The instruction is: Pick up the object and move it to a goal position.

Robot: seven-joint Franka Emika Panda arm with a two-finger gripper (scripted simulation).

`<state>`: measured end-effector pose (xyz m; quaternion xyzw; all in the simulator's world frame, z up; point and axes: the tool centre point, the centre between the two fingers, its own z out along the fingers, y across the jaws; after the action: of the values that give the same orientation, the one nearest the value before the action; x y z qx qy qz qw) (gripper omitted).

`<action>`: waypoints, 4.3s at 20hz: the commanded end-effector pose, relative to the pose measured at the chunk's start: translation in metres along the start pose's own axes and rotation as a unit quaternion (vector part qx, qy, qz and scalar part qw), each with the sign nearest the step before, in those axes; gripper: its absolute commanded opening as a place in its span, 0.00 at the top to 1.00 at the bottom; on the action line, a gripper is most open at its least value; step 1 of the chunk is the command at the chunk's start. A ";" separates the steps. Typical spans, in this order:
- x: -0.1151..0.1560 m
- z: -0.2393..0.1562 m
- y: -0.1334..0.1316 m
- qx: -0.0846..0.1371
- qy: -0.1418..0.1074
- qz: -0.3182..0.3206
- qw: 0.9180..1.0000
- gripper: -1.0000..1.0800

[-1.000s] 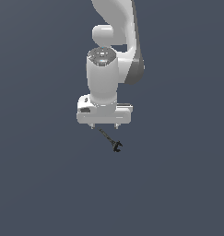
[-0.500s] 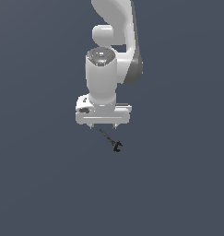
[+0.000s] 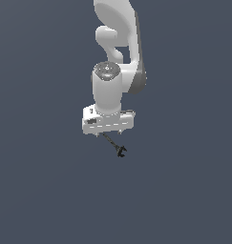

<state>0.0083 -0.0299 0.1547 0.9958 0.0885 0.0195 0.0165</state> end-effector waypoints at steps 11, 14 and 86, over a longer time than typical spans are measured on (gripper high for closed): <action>-0.028 0.069 -0.020 0.013 -0.011 -0.157 0.987 0.04; -0.033 0.080 -0.024 0.017 -0.012 -0.183 0.983 0.04; 0.057 -0.080 -0.146 0.022 -0.013 -0.221 0.975 1.00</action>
<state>0.0308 0.1181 0.2179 0.9518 0.3068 0.0007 -0.0003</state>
